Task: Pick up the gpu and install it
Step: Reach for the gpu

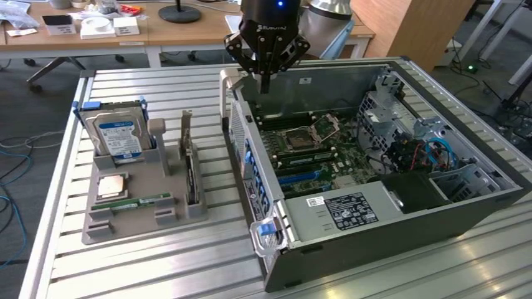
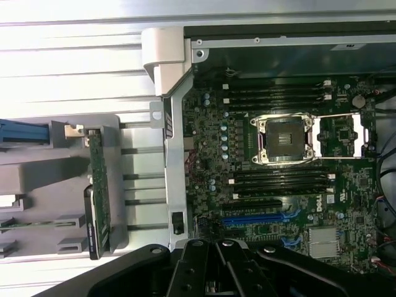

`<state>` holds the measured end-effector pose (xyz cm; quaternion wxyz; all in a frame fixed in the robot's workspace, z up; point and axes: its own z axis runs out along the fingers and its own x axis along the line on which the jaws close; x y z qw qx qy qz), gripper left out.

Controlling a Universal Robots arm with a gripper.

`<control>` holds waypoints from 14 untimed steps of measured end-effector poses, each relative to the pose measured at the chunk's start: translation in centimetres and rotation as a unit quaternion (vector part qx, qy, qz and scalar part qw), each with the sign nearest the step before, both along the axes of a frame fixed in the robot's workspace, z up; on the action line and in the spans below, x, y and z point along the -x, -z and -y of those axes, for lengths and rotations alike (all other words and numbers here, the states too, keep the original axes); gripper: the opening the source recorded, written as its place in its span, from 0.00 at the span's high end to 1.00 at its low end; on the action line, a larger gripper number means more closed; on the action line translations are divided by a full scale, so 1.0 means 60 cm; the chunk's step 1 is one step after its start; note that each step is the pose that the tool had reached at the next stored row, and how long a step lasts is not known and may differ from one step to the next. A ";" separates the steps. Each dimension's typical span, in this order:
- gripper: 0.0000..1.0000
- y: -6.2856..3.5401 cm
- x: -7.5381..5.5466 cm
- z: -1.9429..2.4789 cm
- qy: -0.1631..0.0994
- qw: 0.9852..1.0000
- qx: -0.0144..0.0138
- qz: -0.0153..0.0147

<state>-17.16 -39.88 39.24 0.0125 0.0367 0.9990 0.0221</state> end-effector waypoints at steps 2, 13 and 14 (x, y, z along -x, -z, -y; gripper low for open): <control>0.89 0.000 0.003 0.0000 0.000 1.000 0.000 0.000; 0.89 0.000 0.019 0.0000 0.000 1.000 0.000 0.000; 0.89 0.000 0.020 0.0000 0.000 1.000 0.000 0.000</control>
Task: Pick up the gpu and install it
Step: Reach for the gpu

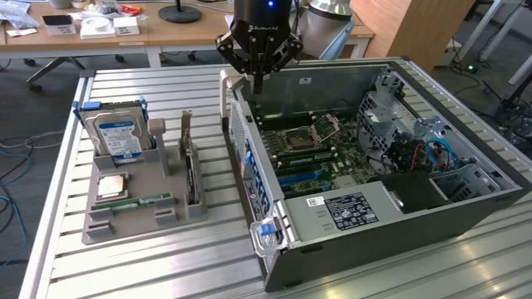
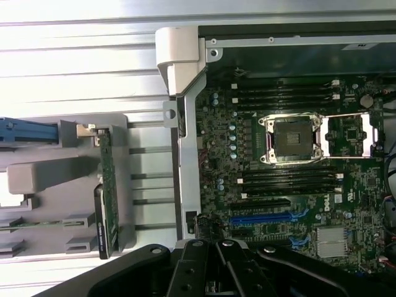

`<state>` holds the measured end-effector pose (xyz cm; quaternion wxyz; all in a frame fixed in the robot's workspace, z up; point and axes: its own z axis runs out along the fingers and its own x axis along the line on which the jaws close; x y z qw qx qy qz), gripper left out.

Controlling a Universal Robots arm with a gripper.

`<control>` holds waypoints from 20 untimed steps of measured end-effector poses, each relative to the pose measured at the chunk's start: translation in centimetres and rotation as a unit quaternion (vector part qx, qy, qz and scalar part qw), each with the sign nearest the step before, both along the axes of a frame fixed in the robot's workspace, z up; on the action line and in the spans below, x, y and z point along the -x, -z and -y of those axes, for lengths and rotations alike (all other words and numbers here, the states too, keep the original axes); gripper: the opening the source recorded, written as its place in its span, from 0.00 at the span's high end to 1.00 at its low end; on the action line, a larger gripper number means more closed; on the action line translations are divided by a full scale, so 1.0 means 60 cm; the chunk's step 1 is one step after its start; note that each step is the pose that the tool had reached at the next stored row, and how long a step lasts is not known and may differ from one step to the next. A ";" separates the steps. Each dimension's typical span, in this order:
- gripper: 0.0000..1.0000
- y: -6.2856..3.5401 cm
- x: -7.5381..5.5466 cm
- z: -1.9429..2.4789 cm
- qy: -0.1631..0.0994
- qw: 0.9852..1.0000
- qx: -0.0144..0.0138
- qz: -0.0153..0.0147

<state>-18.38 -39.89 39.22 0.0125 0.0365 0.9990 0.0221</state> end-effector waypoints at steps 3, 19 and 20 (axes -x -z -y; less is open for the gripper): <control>0.89 0.000 0.005 0.0000 0.000 1.000 0.000 0.000; 0.89 0.000 0.031 0.0000 0.000 1.000 0.000 0.000; 0.89 0.000 0.033 0.0000 0.000 1.000 0.000 0.000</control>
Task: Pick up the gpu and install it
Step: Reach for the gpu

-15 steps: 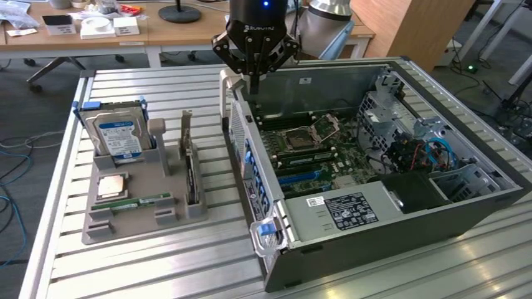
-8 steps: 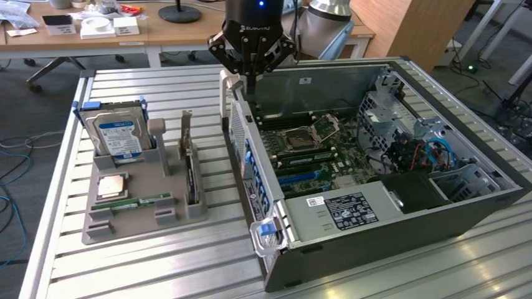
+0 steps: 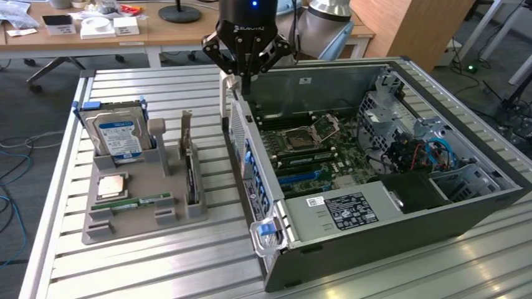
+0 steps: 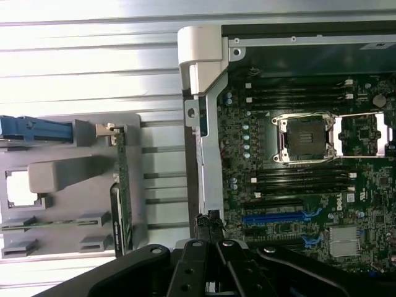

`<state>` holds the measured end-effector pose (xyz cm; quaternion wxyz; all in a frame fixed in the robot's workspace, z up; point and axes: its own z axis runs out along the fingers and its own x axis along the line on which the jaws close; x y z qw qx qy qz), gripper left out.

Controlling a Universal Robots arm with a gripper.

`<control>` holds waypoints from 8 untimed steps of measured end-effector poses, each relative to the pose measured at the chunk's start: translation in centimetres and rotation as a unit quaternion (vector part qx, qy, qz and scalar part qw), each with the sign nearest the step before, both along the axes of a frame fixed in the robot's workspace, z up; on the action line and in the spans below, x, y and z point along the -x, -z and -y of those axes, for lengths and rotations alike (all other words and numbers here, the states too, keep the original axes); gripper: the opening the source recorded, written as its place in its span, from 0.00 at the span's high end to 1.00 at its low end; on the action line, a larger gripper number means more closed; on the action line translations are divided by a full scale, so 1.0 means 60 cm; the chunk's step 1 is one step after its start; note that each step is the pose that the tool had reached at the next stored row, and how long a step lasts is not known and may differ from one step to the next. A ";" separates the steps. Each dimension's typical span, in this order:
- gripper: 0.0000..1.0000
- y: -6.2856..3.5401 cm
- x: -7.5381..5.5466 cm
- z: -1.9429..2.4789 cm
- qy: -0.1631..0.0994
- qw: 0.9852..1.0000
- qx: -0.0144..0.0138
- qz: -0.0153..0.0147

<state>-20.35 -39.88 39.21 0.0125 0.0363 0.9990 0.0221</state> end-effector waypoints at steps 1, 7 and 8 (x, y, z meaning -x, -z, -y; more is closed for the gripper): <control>0.89 0.000 0.002 0.0000 0.000 1.000 0.000 0.000; 0.89 0.000 0.012 0.0000 0.000 1.000 0.000 0.000; 0.89 0.000 0.013 0.0000 0.000 1.000 0.000 0.000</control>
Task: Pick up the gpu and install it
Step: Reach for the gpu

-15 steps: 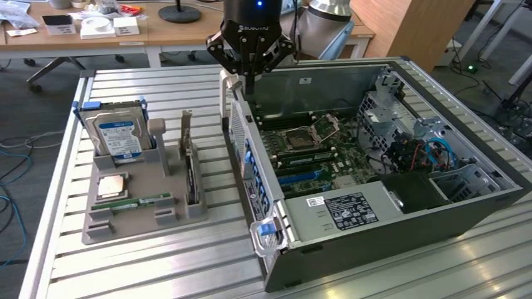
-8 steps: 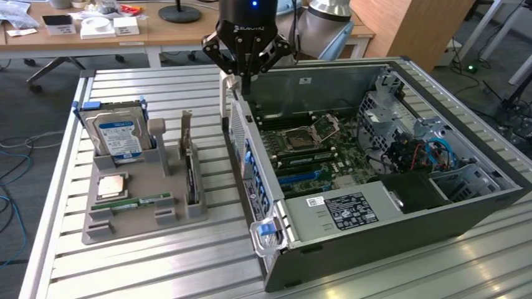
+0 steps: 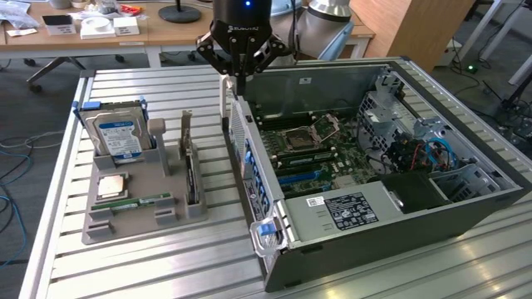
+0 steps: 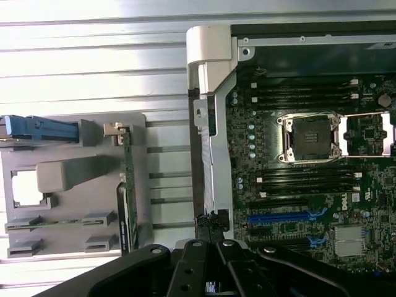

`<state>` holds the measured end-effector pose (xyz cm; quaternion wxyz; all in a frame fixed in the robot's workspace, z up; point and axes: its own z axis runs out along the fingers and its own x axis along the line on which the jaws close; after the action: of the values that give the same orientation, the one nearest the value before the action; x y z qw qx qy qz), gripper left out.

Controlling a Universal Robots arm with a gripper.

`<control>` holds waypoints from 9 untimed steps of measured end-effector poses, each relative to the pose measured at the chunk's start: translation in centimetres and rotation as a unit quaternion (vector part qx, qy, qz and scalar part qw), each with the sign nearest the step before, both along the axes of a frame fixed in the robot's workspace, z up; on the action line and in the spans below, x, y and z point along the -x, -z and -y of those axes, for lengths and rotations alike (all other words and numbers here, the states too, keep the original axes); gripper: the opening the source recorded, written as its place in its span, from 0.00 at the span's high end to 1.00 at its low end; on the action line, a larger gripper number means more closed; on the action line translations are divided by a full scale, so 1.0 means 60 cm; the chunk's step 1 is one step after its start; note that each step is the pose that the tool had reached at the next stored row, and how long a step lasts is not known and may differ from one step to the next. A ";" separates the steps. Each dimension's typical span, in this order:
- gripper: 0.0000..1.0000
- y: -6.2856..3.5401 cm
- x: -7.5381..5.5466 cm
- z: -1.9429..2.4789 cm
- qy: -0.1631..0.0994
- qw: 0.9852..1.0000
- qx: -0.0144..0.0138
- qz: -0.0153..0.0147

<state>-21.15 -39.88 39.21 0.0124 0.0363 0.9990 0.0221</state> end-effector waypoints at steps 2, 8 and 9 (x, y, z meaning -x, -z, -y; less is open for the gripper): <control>0.89 0.000 0.003 0.0000 0.000 1.000 0.000 0.000; 0.89 0.000 0.014 0.0000 0.000 1.000 0.000 0.000; 0.89 0.000 0.016 0.0000 0.000 1.000 0.000 0.000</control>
<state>-22.09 -39.88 39.21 0.0124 0.0362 0.9990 0.0221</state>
